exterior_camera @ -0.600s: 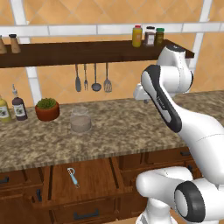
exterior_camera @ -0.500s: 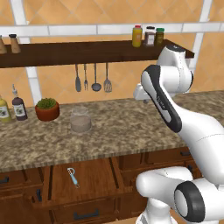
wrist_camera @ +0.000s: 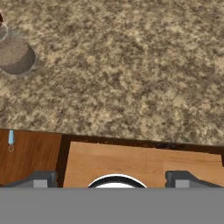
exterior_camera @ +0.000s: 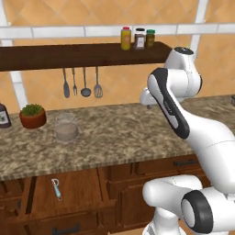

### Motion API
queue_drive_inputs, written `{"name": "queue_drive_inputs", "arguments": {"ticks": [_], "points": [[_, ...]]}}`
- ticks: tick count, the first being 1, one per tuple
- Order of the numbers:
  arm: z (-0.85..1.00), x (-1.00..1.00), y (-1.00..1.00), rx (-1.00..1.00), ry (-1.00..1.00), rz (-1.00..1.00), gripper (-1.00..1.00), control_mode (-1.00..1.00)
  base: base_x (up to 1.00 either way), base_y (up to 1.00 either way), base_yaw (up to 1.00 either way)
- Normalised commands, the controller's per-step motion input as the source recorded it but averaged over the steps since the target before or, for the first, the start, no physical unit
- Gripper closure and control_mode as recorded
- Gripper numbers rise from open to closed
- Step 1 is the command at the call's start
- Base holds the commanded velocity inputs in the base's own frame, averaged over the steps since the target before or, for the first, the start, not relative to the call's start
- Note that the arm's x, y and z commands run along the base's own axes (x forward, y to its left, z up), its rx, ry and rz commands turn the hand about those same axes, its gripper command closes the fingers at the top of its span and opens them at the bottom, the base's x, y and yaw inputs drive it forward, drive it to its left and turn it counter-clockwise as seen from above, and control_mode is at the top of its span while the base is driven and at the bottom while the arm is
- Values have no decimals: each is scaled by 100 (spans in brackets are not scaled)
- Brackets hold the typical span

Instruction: Pick the peeler from the drawer and place it on the counter.

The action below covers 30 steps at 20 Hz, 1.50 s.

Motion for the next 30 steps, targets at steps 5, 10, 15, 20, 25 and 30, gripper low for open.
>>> {"name": "queue_drive_inputs", "arguments": {"ticks": [5, 10, 15, 20, 25, 30], "points": [[0, 0, 0, 0, 0, 0, -100, 100, 33, -23, -1], [0, 0, 0, 0, 0, 0, -100, 100, 12, 0, 0], [0, 0, 0, 0, 0, 0, -100, 100, 3, 0, 0], [-21, -22, 62, -7, -3, 3, -100, -100, 0, 0, 0], [-57, -5, 100, -15, 0, 11, -100, -100, 0, 0, 0], [-87, -9, 100, -1, 0, 6, -100, -100, 0, 0, 0]]}}
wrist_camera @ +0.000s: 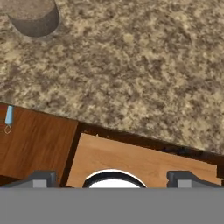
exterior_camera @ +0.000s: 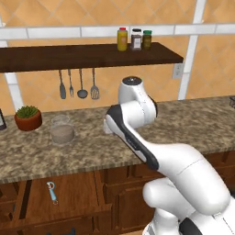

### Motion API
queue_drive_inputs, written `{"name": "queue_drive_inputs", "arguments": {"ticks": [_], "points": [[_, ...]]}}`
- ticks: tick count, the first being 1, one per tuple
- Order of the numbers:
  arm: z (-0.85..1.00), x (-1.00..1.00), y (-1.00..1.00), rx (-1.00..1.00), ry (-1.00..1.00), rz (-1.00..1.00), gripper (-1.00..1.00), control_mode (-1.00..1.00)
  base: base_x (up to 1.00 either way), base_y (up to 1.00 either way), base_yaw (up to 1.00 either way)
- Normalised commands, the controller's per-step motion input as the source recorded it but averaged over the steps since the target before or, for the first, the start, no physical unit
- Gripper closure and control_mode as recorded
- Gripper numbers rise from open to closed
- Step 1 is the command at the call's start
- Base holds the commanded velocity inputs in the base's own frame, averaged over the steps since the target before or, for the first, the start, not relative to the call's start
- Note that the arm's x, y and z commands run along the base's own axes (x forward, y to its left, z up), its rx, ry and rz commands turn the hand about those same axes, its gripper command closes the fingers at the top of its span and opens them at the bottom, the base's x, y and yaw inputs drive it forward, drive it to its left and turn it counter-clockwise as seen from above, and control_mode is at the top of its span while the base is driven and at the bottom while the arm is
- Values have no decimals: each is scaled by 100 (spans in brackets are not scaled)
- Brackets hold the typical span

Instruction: Pick the peeler from the drawer and place it on the counter.

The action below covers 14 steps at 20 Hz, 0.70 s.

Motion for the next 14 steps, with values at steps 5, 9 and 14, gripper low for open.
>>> {"name": "queue_drive_inputs", "arguments": {"ticks": [5, 9, 14], "points": [[-71, -30, 99, 8, 8, 9, -100, -100, 0, 0, 0], [-75, -42, 96, 12, 13, 13, -100, -100, 0, 0, 0], [-87, -10, 99, 1, 3, 14, -100, -100, 0, 0, 0]]}}
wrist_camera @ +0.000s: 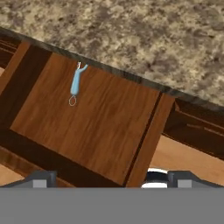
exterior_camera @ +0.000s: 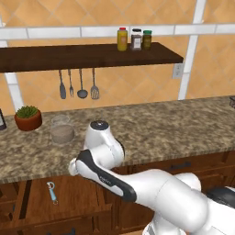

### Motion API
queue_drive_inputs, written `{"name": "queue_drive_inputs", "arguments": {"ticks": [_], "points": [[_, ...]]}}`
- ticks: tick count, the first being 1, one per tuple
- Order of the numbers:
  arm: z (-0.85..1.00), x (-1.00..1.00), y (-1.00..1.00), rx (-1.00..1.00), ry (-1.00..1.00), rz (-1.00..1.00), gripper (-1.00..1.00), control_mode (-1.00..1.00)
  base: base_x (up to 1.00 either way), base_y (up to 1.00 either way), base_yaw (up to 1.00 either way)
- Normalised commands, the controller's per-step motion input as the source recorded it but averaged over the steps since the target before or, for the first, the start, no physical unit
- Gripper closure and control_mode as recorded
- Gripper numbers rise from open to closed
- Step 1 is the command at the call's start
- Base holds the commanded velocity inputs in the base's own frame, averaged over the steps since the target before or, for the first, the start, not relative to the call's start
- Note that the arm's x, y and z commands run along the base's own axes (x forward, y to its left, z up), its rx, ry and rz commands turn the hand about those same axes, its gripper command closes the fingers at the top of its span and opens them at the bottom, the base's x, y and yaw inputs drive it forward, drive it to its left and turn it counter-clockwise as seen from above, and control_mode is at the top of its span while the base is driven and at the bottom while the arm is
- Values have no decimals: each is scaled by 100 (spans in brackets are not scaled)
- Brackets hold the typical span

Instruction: Pick the peeler from the drawer and place it on the counter.

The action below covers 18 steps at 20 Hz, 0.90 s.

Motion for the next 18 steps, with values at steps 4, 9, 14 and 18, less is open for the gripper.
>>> {"name": "queue_drive_inputs", "arguments": {"ticks": [4, 9, 14, 18], "points": [[-72, 0, 74, 0, 4, 2, -100, -100, 0, 0, 0], [-74, 0, 69, 0, 10, 0, -100, -100, 0, 0, 0], [-60, 0, 64, 0, 10, 0, -100, -100, 0, 0, 0], [-41, -23, 52, 0, 6, 0, -100, -100, 0, 0, 0]]}}
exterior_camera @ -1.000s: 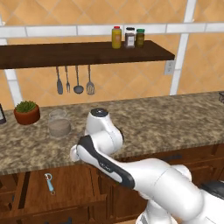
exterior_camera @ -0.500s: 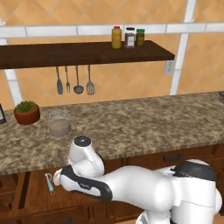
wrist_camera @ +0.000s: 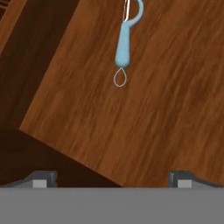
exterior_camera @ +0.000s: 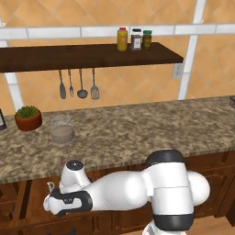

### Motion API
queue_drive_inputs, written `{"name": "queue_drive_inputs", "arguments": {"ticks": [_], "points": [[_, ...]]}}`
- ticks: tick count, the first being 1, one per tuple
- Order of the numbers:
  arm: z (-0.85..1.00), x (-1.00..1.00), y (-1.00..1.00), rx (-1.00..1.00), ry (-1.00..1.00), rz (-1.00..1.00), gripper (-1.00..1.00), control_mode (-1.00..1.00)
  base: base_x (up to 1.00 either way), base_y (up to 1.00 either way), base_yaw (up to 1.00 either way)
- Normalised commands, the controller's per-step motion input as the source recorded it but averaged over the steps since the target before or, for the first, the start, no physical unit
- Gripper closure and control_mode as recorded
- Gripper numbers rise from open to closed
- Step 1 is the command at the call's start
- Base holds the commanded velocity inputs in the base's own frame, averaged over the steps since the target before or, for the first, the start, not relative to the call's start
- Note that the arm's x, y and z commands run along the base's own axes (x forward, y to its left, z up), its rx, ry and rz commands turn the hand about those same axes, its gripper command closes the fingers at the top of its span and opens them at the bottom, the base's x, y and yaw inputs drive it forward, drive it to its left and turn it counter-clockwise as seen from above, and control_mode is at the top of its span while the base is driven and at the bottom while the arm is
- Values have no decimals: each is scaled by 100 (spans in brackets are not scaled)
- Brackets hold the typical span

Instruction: Pick the peeler from the drawer and place it on the counter.

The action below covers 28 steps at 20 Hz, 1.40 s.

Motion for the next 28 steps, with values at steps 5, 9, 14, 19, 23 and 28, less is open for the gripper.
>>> {"name": "queue_drive_inputs", "arguments": {"ticks": [5, 9, 14, 19, 23, 28], "points": [[-17, -43, 43, 0, 8, 0, -100, -100, 0, 0, 0], [-3, -81, 40, 0, 12, 0, -100, -100, 0, 0, 0], [-25, -100, 46, -1, 17, -3, -100, -100, 0, 0, 0], [-39, -82, 49, -5, 16, -4, -100, -100, 0, 0, 0], [17, 16, 1, 0, -1, -2, -100, -100, 0, 0, 0], [28, 89, -11, 0, -7, -8, -100, -100, 0, 0, 0]]}}
